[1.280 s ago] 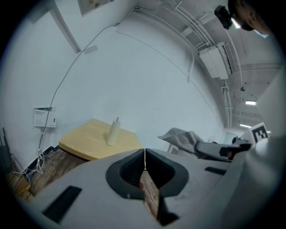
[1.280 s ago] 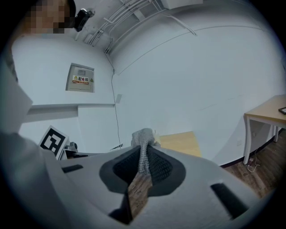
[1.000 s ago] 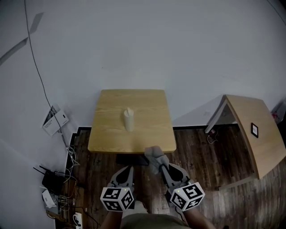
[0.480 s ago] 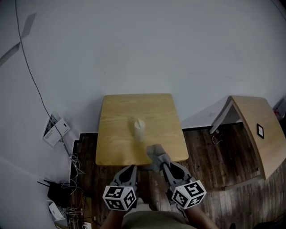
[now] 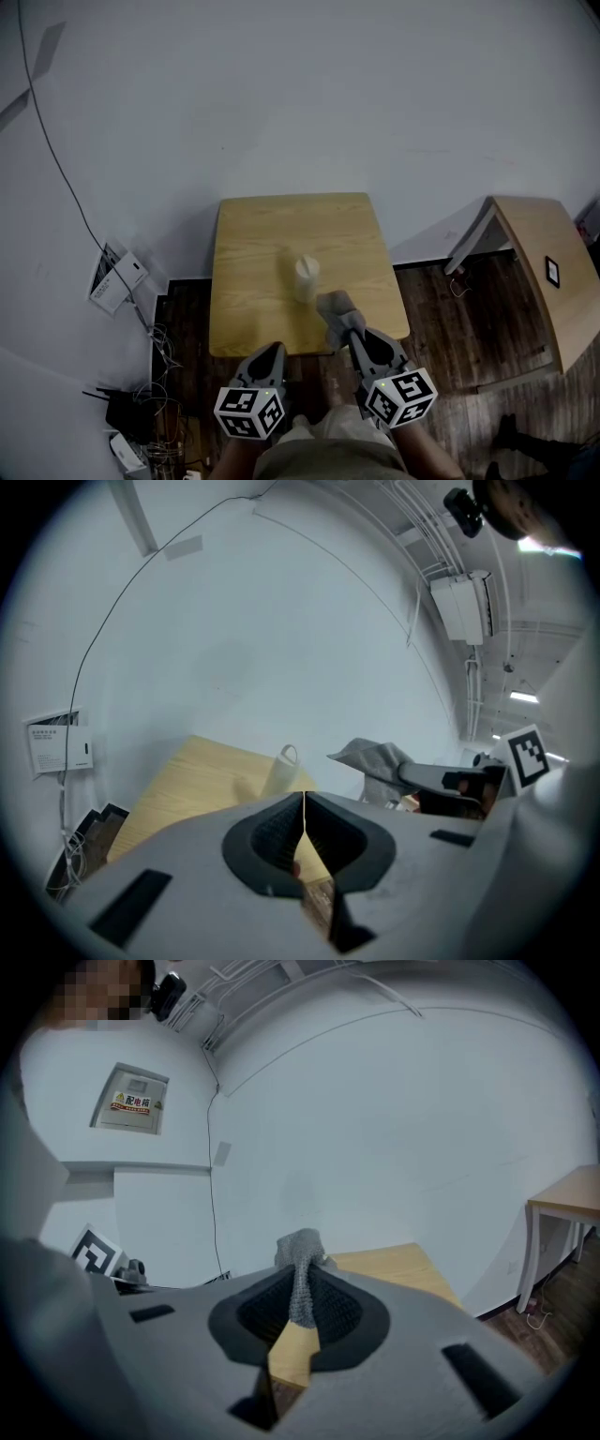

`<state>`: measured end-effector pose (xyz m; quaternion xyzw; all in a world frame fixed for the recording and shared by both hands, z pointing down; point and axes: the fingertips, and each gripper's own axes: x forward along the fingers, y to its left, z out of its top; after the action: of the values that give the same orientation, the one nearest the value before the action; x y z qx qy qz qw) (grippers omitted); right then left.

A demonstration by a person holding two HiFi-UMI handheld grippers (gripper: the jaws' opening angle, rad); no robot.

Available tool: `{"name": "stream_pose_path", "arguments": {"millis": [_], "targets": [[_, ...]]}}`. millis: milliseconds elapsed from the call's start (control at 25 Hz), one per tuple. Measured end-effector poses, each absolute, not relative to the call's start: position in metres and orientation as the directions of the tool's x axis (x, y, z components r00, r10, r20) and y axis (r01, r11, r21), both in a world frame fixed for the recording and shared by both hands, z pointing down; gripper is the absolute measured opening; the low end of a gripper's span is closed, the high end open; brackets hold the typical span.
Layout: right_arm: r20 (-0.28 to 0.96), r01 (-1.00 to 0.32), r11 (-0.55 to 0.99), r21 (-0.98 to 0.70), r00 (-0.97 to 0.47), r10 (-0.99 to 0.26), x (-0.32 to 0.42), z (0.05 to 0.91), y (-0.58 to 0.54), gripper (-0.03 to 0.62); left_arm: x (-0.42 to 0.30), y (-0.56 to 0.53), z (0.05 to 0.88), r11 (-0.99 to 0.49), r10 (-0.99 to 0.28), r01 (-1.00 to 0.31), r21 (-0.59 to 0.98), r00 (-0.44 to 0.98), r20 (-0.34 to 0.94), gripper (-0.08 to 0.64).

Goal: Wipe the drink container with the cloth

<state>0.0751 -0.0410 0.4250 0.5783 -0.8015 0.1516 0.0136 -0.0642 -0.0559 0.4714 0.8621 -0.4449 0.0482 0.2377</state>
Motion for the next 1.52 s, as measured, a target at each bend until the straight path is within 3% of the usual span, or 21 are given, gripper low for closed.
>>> {"name": "stream_pose_path", "arguments": {"millis": [560,1520], "targets": [[0.251,-0.957,0.257,-0.133,-0.284,-0.925,0.104,0.452,-0.127,0.025,-0.072,-0.118,0.49,-0.384,-0.794,-0.84,0.384,0.513,0.327,0.003],[0.318,-0.934,0.302,-0.192,-0.35,-0.881,0.1,0.499,-0.203,0.025,-0.059,-0.173,0.504,-0.31,-0.818,-0.861,0.403,0.457,0.349,0.003]]}}
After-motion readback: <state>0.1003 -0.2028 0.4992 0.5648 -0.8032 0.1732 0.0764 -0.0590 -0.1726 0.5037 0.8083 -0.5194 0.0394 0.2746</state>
